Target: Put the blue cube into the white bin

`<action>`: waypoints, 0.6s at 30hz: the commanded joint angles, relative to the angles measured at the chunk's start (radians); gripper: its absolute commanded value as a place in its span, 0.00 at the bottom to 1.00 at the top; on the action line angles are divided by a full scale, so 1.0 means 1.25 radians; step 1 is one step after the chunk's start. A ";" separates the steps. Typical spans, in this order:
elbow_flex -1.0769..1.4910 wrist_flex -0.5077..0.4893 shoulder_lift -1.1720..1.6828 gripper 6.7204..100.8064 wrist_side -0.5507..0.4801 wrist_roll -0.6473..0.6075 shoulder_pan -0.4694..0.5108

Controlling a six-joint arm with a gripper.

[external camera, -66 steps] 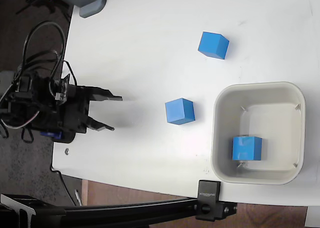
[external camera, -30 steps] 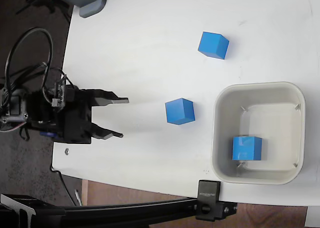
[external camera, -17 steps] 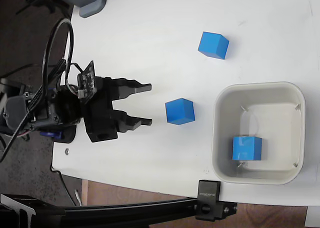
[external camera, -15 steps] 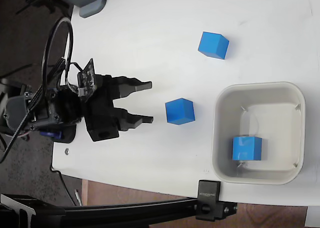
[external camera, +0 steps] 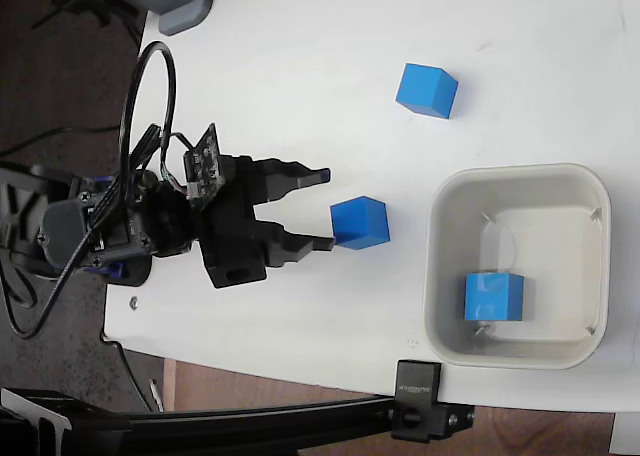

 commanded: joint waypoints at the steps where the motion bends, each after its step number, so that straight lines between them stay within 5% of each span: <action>1: -0.001 -0.044 0.011 0.99 0.016 0.010 -0.004; 18: 0.010 -0.125 -0.069 0.99 0.016 0.038 -0.012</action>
